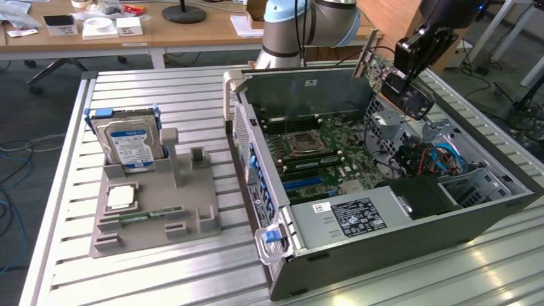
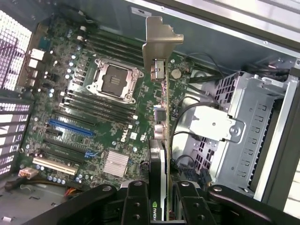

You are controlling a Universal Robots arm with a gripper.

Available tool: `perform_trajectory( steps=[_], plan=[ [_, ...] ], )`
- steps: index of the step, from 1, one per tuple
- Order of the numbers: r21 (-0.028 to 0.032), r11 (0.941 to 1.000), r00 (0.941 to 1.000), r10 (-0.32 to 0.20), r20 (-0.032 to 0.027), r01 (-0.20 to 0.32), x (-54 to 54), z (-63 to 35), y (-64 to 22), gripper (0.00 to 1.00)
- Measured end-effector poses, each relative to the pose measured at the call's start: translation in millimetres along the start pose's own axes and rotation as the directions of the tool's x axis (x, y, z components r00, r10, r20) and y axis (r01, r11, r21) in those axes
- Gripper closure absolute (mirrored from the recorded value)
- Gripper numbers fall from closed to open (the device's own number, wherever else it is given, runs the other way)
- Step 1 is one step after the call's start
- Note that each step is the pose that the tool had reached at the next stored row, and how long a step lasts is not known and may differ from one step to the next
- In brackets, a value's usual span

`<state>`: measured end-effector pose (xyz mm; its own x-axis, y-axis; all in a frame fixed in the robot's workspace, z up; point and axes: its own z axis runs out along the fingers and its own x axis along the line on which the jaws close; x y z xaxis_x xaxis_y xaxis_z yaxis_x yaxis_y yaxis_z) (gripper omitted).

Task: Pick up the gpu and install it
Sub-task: 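Insert the gpu into the slot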

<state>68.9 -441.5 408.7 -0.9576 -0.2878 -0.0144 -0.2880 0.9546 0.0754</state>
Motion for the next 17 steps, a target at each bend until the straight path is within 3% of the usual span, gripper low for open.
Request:
perform_trajectory(
  steps=[9, 17],
  plan=[
    [-0.0012, 0.9977, 0.9977, -0.068, -0.0051, 0.068, 0.0, 0.4, 0.0, 0.73],
    [-0.0028, 0.99, 0.9899, -0.141, -0.0105, 0.141, 0.0, 0.9, -0.1, 0.73]
  ],
)
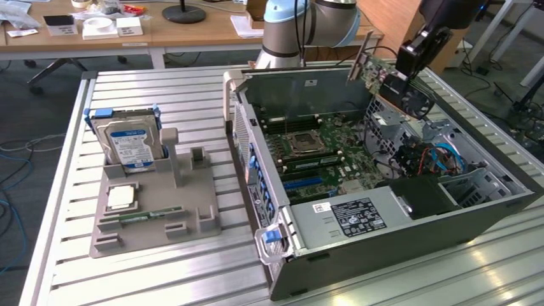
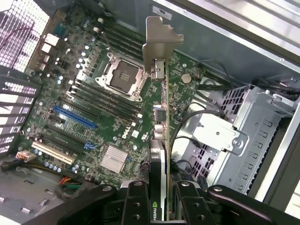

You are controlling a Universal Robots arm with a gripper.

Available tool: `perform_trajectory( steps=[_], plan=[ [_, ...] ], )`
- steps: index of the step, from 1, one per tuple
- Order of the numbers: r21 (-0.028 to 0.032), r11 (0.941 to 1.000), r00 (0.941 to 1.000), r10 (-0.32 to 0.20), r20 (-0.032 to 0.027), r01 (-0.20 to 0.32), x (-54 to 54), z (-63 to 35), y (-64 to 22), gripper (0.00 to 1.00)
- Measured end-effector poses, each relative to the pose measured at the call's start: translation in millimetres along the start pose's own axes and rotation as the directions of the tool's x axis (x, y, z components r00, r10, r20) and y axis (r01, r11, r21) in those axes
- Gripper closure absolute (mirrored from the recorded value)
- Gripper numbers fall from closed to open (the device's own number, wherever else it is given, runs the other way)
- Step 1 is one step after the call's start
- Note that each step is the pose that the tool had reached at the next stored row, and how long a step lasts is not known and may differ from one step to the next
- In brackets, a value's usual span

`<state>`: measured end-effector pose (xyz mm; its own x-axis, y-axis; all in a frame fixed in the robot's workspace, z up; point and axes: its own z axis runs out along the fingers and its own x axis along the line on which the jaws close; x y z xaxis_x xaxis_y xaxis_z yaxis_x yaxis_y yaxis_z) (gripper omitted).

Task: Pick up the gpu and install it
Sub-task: 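Insert the gpu into the slot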

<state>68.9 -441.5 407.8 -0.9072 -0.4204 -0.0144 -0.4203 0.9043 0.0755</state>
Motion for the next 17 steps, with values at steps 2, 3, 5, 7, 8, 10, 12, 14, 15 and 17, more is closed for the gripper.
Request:
perform_trajectory(
  steps=[2, 3, 5, 7, 8, 10, 12, 14, 15, 17],
  plan=[
    [-0.0004, 0.9997, 0.9997, -0.023, -0.0017, 0.023, 0.0, 0.2, 0.0, 0.73],
    [-0.0005, 0.9994, 0.9994, -0.034, -0.0026, 0.034, 0.0, 0.2, 0.0, 0.73],
    [-0.0009, 0.9985, 0.9985, -0.055, -0.0042, 0.055, 0.0, 0.3, 0.0, 0.73],
    [-0.0013, 0.997, 0.997, -0.077, -0.0058, 0.077, 0.0, 0.4, 0.0, 0.73],
    [-0.0015, 0.9962, 0.9961, -0.087, -0.0066, 0.087, 0.0, 0.5, -0.1, 0.73],
    [-0.0021, 0.9939, 0.9939, -0.11, -0.0082, 0.11, 0.0, 0.6, -0.1, 0.73],
    [-0.0025, 0.9915, 0.9915, -0.13, -0.0097, 0.13, 0.0, 0.7, -0.1, 0.73],
    [-0.003, 0.9888, 0.9887, -0.15, -0.0112, 0.15, 0.0, 0.8, -0.1, 0.73],
    [-0.0033, 0.9871, 0.987, -0.16, -0.0119, 0.16, 0.0, 0.8, -0.1, 0.73],
    [-0.0039, 0.9835, 0.9834, -0.181, -0.0135, 0.181, 0.0, 0.9, -0.1, 0.73]
  ],
)
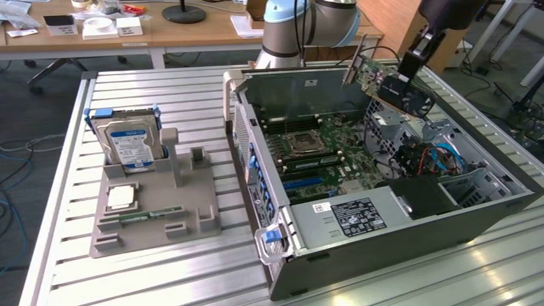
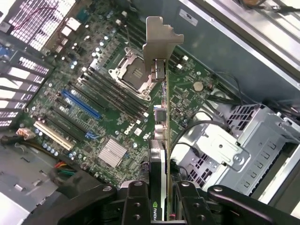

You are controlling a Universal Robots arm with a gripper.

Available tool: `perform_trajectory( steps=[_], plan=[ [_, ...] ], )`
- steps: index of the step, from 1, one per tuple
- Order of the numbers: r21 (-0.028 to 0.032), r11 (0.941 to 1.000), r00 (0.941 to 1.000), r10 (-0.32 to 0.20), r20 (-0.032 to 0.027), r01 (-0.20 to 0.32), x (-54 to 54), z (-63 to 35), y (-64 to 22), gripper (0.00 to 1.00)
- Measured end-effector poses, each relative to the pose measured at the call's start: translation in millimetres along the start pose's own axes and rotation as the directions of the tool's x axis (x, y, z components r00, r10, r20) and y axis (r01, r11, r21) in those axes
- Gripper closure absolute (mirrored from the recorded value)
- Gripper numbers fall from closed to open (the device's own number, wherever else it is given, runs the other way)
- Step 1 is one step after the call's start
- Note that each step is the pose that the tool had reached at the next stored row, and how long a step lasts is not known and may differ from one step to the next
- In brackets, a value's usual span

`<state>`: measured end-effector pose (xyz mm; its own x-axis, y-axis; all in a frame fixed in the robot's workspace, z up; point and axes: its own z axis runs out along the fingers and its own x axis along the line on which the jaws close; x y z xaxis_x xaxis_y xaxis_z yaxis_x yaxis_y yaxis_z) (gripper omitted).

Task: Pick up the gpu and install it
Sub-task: 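Insert the gpu into the slot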

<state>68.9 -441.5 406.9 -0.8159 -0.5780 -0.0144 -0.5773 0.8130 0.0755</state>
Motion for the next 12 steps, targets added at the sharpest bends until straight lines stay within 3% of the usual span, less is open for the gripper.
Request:
perform_trajectory(
  steps=[6, 12],
  plan=[
    [-0.001, 0.998, 0.998, -0.063, -0.0048, 0.063, 0.0, 0.2, 0.0, 0.73],
    [-0.0025, 0.9916, 0.9916, -0.129, -0.0097, 0.129, 0.0, 0.4, 0.0, 0.73]
  ],
)
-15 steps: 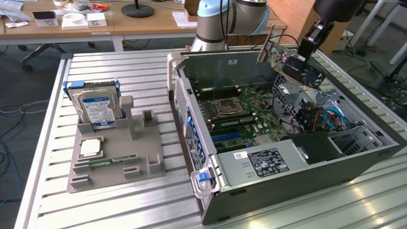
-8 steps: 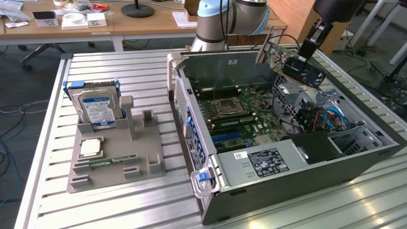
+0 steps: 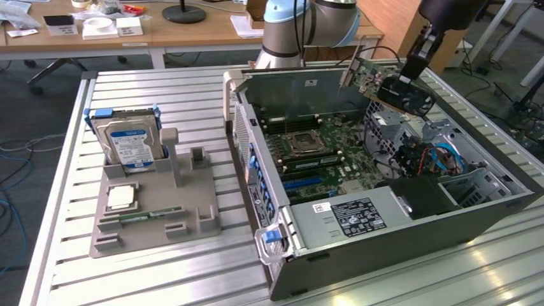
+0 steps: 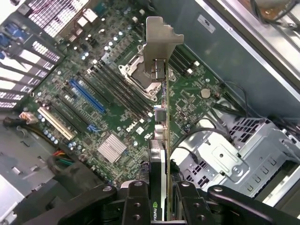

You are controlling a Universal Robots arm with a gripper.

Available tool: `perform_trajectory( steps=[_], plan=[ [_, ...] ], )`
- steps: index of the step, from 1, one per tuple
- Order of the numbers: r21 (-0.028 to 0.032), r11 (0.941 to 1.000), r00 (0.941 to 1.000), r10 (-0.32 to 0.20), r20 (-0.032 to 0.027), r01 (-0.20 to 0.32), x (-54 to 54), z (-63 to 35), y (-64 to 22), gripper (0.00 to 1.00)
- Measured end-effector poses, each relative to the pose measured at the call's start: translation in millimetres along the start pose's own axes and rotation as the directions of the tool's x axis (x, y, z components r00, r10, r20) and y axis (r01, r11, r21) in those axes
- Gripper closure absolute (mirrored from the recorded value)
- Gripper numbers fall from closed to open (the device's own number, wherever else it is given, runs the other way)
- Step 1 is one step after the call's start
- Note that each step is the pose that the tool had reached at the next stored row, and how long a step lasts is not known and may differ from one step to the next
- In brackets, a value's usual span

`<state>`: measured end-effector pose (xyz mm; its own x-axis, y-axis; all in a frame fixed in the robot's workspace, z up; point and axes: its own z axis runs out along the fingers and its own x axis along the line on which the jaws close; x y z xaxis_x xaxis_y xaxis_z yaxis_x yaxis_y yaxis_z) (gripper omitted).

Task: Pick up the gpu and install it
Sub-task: 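Insert the gpu into the slot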

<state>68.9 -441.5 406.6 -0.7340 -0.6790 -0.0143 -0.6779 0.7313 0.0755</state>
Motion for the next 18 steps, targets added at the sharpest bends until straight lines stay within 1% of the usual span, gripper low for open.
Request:
perform_trajectory(
  steps=[3, 12, 18],
  plan=[
    [-0.0003, 0.9997, 0.9997, -0.026, -0.0019, 0.026, 0.0, 0.0, 0.0, 0.73],
    [-0.0003, 0.9996, 0.9996, -0.028, -0.0022, 0.028, 0.0, 0.0, 0.0, 0.73],
    [-0.0007, 0.9986, 0.9986, -0.053, -0.0041, 0.053, 0.0, 0.0, 0.0, 0.73]
  ],
)
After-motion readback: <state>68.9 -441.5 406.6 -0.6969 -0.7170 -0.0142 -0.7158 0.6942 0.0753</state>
